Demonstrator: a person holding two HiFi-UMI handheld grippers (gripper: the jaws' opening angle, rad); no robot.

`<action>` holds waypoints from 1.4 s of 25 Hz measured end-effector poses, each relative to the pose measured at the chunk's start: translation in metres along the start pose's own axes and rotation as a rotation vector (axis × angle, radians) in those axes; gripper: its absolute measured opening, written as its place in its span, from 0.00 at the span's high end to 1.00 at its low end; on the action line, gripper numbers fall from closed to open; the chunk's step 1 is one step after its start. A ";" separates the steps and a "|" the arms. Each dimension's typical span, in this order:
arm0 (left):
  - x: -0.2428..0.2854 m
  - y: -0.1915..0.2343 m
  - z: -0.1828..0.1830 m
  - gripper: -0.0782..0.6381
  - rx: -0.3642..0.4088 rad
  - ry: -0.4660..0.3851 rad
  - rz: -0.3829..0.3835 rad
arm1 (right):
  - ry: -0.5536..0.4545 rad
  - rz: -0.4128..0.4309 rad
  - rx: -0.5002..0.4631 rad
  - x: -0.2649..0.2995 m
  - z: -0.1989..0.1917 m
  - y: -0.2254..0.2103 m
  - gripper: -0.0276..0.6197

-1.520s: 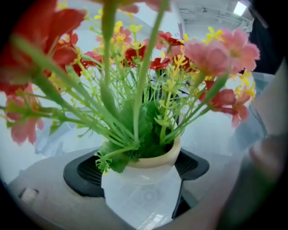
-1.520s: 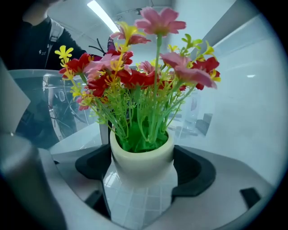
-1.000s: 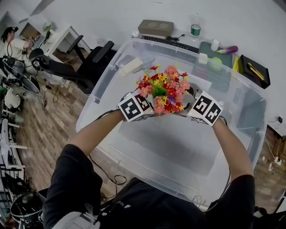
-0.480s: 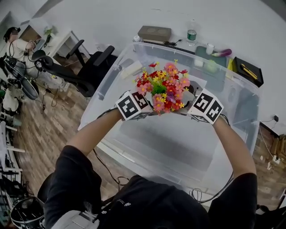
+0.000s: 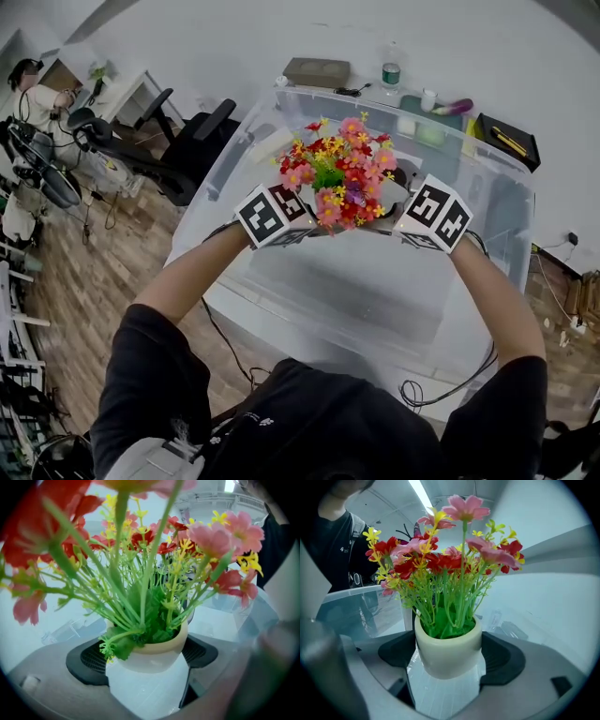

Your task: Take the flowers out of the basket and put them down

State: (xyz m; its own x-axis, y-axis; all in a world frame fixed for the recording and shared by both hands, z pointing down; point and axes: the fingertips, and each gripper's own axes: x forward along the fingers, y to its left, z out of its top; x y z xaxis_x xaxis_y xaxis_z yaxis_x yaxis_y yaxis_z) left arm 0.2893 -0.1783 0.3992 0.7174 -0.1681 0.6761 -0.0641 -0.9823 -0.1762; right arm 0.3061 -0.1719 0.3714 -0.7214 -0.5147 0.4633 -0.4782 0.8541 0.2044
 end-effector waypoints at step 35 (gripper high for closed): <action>-0.054 -0.075 0.073 0.24 0.041 -0.057 0.089 | -0.082 0.006 -0.071 -0.083 0.049 0.055 0.27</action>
State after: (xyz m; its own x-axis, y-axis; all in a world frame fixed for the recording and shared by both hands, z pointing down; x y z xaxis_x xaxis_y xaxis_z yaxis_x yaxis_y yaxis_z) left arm 0.3056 -0.0890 0.3235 0.7486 -0.2483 0.6148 -0.1019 -0.9593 -0.2633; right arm 0.3152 -0.0856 0.3018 -0.7642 -0.5113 0.3933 -0.4389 0.8589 0.2637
